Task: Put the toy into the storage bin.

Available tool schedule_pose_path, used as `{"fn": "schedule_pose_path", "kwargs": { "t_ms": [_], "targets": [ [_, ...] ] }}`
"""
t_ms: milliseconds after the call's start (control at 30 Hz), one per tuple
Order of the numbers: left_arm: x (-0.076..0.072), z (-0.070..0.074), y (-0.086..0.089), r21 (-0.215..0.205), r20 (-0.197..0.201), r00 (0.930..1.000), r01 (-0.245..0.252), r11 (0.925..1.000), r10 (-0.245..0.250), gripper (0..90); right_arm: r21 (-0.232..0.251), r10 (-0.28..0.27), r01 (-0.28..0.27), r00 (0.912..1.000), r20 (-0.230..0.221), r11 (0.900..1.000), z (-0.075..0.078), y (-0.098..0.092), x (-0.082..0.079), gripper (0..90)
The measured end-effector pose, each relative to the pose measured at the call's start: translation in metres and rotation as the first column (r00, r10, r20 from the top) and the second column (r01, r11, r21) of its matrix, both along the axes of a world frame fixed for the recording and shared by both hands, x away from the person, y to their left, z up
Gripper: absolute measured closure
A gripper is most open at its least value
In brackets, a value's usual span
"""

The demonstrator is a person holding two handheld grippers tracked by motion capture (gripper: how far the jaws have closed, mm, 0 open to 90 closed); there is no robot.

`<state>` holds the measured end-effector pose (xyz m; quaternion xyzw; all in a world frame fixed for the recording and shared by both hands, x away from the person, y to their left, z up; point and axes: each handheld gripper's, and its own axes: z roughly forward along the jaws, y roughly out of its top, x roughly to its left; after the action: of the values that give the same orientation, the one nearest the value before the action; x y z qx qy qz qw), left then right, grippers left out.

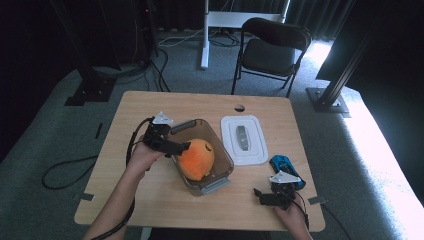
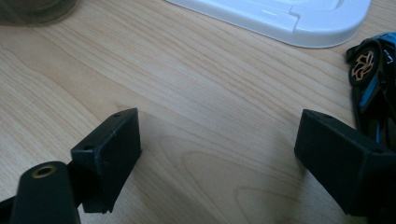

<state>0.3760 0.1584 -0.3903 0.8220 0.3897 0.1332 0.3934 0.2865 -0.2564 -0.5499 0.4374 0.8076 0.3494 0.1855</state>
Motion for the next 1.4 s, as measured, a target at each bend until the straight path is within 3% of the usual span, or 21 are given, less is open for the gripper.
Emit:
{"fn": "schedule_pose_path", "kwargs": {
  "t_ms": [400, 467, 833, 1033, 1200, 1400],
  "targets": [
    [-0.009, 0.002, 0.025, -0.008, 0.02, 0.9988, -0.045, 0.9989, 0.045, 0.2, 0.0, 0.0, 0.0, 1.0, -0.001, 1.0, 0.0, 0.0, 0.0, 13.7],
    [-0.011, 0.0, 0.03, 0.004, 0.025, 0.9984, -0.051, 0.9987, 0.05, 0.2, 0.0, 0.0, 0.0, 1.0, -0.001, 1.0, 0.0, 0.0, 0.0, 13.7],
    [-0.018, -0.011, 0.057, -0.018, 0.021, 0.9939, -0.108, 0.994, 0.108, 0.2, -0.001, 0.0, 0.0, 1.0, -0.001, 1.0, 0.0, 0.0, 0.0, 13.7],
    [-0.022, -0.022, 0.069, -0.008, 0.005, 0.9927, -0.12, 0.9927, 0.12, 0.2, -0.002, -0.018, 0.018, 0.9998, 0.001, 1.0, 0.0, 0.002, 0.0, 13.3],
    [-0.028, -0.032, 0.083, -0.006, -0.002, 0.9879, -0.155, 0.9878, 0.155, 0.2, -0.002, -0.018, 0.018, 0.9998, -0.001, 1.0, 0.0, 0.002, 0.0, 13.2],
    [-0.035, -0.044, 0.094, -0.004, 0.001, 0.9862, -0.165, 0.9862, 0.165, 0.2, -0.006, 0.002, -0.002, 1.0, -0.008, 1.0, 0.0, 0.002, 0.001, 11.9]
  ]
}}
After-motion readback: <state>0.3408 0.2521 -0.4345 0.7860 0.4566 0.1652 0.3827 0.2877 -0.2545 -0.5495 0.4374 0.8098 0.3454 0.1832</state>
